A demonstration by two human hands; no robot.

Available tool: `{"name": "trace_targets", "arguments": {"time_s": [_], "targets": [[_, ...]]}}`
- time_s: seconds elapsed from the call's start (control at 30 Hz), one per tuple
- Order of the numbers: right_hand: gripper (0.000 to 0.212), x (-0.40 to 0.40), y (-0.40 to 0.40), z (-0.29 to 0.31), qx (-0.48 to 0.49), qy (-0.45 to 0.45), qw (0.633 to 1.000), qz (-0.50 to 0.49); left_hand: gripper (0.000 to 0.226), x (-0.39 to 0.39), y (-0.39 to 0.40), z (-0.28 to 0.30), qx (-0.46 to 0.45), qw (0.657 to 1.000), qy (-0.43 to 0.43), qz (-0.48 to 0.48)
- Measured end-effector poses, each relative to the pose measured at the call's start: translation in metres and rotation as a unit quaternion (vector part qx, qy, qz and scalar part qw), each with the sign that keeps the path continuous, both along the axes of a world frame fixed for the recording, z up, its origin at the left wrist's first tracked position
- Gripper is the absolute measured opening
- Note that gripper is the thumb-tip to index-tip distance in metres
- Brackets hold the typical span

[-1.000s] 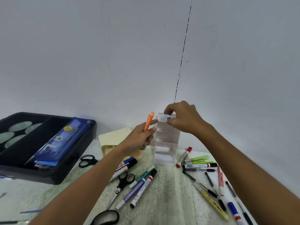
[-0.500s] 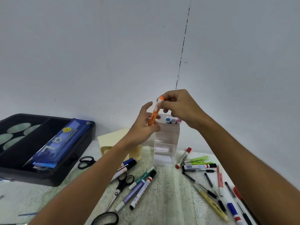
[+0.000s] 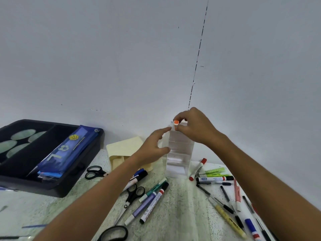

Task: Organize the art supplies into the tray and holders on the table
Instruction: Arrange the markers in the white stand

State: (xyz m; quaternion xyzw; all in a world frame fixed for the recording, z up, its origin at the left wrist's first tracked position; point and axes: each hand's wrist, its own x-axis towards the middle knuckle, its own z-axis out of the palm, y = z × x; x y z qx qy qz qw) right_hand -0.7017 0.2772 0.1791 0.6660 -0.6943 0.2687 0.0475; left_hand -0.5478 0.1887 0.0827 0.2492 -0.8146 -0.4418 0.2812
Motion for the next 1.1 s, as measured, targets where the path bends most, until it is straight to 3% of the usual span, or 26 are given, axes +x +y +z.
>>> {"name": "trace_targets", "arguments": {"time_s": [0.23, 0.37, 0.47, 0.63, 0.73, 0.93, 1.1], "targets": [[0.022, 0.0, -0.004, -0.007, 0.077, 0.056, 0.994, -0.044, 0.061, -0.004, -0.006, 0.004, -0.03, 0.999, -0.01, 0.017], [0.05, -0.021, 0.007, -0.001, 0.072, -0.056, 0.996, -0.004, 0.041, -0.008, -0.004, 0.014, -0.099, 0.991, 0.049, 0.075], [0.056, -0.043, 0.019, -0.006, 0.065, -0.098, 0.993, -0.006, 0.037, -0.01, -0.004, 0.024, -0.152, 0.982, 0.071, 0.085], [0.051, -0.047, 0.031, -0.037, 0.04, -0.16, 0.986, -0.006, 0.047, -0.021, -0.002, 0.031, -0.187, 0.981, 0.042, 0.027], [0.042, -0.041, 0.033, -0.048, -0.021, -0.212, 0.977, -0.005, 0.038, -0.029, 0.0, 0.027, -0.185, 0.981, 0.055, 0.02], [0.041, -0.037, 0.032, -0.057, -0.058, -0.227, 0.972, -0.012, 0.028, -0.033, 0.001, 0.026, -0.163, 0.985, 0.058, 0.029], [0.051, -0.039, 0.033, -0.06, -0.052, -0.228, 0.972, -0.011, 0.049, -0.026, 0.006, 0.026, -0.16, 0.986, 0.05, 0.01]]}}
